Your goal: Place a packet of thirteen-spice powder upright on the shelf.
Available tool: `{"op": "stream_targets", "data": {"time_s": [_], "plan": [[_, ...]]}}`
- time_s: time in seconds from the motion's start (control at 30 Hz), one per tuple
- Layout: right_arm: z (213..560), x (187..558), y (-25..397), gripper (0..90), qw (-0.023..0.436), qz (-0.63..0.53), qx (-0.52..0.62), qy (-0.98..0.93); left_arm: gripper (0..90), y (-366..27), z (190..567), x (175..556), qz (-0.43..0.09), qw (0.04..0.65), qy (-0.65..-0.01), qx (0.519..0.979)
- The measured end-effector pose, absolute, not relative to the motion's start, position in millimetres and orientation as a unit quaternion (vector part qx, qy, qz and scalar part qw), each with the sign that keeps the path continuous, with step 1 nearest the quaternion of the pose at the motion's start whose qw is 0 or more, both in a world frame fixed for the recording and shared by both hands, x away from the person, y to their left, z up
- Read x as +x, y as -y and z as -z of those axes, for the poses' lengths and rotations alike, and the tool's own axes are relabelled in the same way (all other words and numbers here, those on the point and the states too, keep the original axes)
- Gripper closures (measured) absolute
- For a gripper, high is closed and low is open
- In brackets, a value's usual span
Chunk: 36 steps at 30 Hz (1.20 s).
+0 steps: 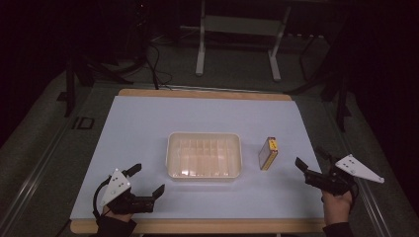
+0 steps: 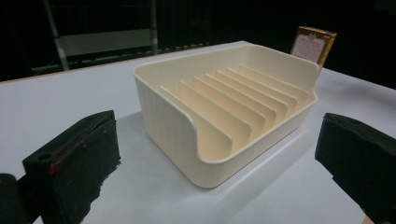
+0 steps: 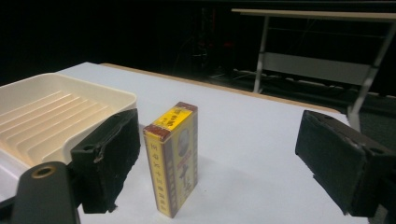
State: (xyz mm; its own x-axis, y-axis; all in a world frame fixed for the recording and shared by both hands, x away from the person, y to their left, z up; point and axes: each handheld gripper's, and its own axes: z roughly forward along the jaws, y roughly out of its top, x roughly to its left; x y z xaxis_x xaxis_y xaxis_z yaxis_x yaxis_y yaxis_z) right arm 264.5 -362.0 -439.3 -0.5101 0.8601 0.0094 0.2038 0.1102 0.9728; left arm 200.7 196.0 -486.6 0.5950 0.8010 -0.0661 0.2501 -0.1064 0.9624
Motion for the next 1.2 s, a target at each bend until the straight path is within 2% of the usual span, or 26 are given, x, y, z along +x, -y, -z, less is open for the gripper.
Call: {"op": "stream_targets", "data": {"time_s": [0.43,0.67,0.93,1.2], "plan": [[433,274,354,13.7,0.285,-0.535,0.373,-0.702,0.0,-195,485,197,-0.253,0.541,-0.378,0.707],[428,275,351,13.7,0.286,-0.528,0.363,-0.712,0.0,-196,482,194,-0.257,0.551,-0.391,0.691],[428,281,348,13.6,0.28,-0.498,0.369,-0.733,0.0,-193,482,191,-0.261,0.541,-0.382,0.702],[424,289,345,13.7,0.264,-0.452,0.382,-0.762,0.0,-196,480,190,-0.262,0.542,-0.393,0.695]]}}
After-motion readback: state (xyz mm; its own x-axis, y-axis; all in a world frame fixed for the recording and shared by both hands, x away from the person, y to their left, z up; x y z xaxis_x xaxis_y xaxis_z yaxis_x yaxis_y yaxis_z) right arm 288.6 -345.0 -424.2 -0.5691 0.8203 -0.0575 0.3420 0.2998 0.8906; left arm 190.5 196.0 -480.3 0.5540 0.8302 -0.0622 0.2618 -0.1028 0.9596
